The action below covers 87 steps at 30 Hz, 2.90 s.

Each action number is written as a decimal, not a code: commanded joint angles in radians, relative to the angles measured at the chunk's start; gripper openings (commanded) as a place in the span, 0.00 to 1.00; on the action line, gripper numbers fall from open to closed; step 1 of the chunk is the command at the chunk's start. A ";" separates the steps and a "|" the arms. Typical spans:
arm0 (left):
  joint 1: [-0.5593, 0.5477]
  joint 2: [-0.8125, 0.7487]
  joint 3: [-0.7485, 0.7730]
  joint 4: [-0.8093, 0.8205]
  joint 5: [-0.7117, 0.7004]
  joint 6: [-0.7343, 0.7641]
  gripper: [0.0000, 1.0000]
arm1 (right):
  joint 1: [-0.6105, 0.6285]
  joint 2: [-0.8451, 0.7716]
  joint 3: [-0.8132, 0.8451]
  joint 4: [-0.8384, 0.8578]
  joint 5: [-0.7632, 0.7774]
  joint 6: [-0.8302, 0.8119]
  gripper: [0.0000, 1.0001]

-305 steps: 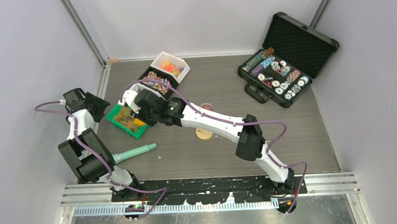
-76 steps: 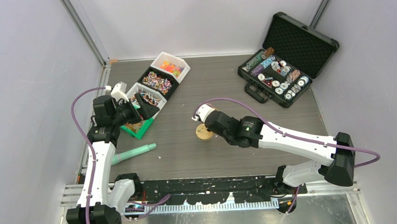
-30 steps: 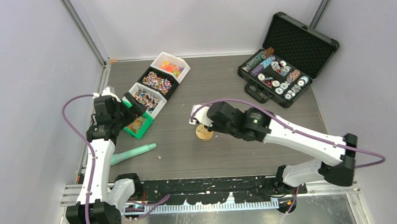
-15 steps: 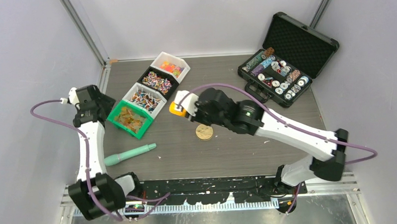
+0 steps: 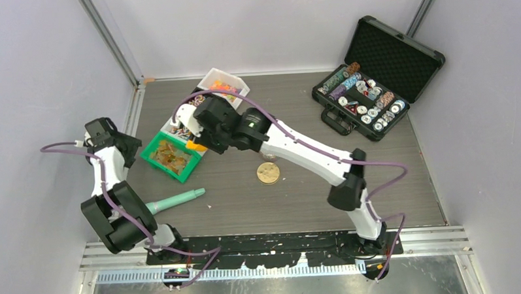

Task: Pack the candies
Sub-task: Scoop the fake candies from the storage box.

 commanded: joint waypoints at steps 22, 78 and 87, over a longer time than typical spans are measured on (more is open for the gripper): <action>0.104 0.134 -0.029 0.197 0.268 -0.008 0.37 | 0.089 0.522 0.460 0.039 0.144 -0.092 0.00; 0.108 0.145 -0.144 0.275 0.420 -0.089 0.17 | 0.149 0.397 0.179 0.148 0.307 -0.500 0.00; 0.109 0.126 -0.161 0.282 0.416 -0.094 0.17 | 0.151 0.444 0.203 0.135 0.352 -0.615 0.00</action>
